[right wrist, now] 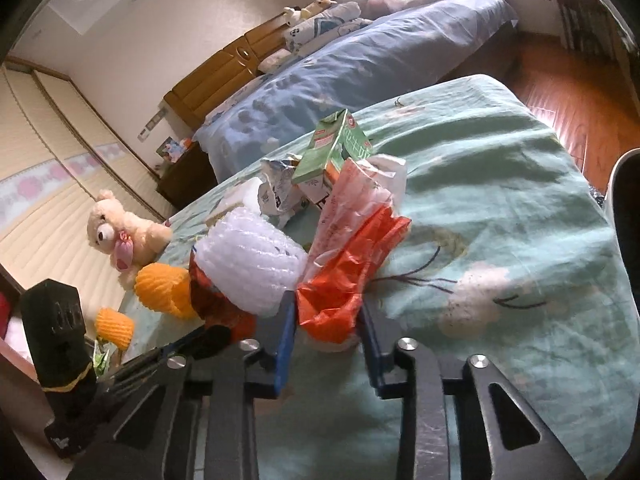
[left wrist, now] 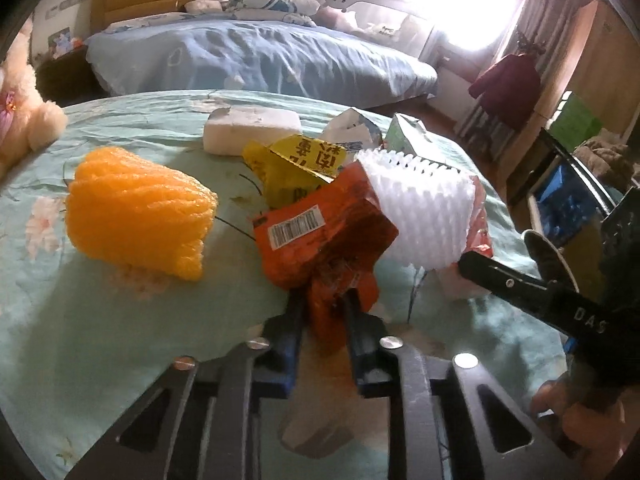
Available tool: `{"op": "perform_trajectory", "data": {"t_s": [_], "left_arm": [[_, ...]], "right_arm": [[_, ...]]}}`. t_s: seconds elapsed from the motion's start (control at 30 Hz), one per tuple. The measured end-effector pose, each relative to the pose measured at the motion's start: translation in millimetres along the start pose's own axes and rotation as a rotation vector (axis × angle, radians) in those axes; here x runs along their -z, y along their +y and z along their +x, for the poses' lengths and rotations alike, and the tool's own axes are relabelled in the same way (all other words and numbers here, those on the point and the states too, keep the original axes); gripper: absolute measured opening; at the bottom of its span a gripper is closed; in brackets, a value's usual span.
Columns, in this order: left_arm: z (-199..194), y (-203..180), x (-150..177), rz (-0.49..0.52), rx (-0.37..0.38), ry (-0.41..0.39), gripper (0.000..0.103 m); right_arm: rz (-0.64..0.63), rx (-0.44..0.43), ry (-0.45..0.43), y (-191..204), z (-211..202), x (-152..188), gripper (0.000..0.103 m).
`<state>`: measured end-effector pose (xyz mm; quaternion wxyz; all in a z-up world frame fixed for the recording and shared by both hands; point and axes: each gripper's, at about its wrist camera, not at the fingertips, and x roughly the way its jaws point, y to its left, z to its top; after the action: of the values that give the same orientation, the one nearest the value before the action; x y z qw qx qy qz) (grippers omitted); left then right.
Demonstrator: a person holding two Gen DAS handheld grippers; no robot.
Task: Collect trash
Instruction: 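Carry the orange wrapper and orange bag over the round bin with both tools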
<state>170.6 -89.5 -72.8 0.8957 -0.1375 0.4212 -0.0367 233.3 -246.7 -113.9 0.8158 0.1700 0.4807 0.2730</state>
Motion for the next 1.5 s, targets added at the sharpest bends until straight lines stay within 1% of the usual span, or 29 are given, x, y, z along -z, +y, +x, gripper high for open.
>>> {"op": "perform_trajectory", "data": {"t_s": [0.07,0.17,0.27,0.4,0.7,0.83,1.1,1.5], "left_arm": [[-5,1,3,0.003,0.004,-0.014,0.012],[-14,0,12,0.008,0.003,-0.032,0.01],[-26,1,21,0.001,0.008,-0.048,0.009],[-38,-1,32,-0.007,0.023,-0.057,0.009],[-64,-29,44,0.062,0.081,-0.079,0.009],[-64,-43,46,0.093,0.102,-0.069,0.009],[-51,-76,43,0.164,0.132,-0.052,0.009],[-21,-128,33,0.262,0.183,-0.021,0.009]], "right_arm": [[0.009,-0.007,-0.004,-2,-5,2,0.027],[0.01,-0.007,-0.02,-5,-17,7,0.027],[0.007,-0.004,-0.033,-8,-29,10,0.026],[0.0,0.024,-0.056,-15,-46,15,0.027],[-0.008,0.06,-0.094,-29,-80,28,0.026],[0.004,0.072,-0.105,-38,-92,33,0.027],[0.015,0.105,-0.135,-53,-117,39,0.027],[0.061,0.177,-0.176,-88,-152,45,0.027]]}}
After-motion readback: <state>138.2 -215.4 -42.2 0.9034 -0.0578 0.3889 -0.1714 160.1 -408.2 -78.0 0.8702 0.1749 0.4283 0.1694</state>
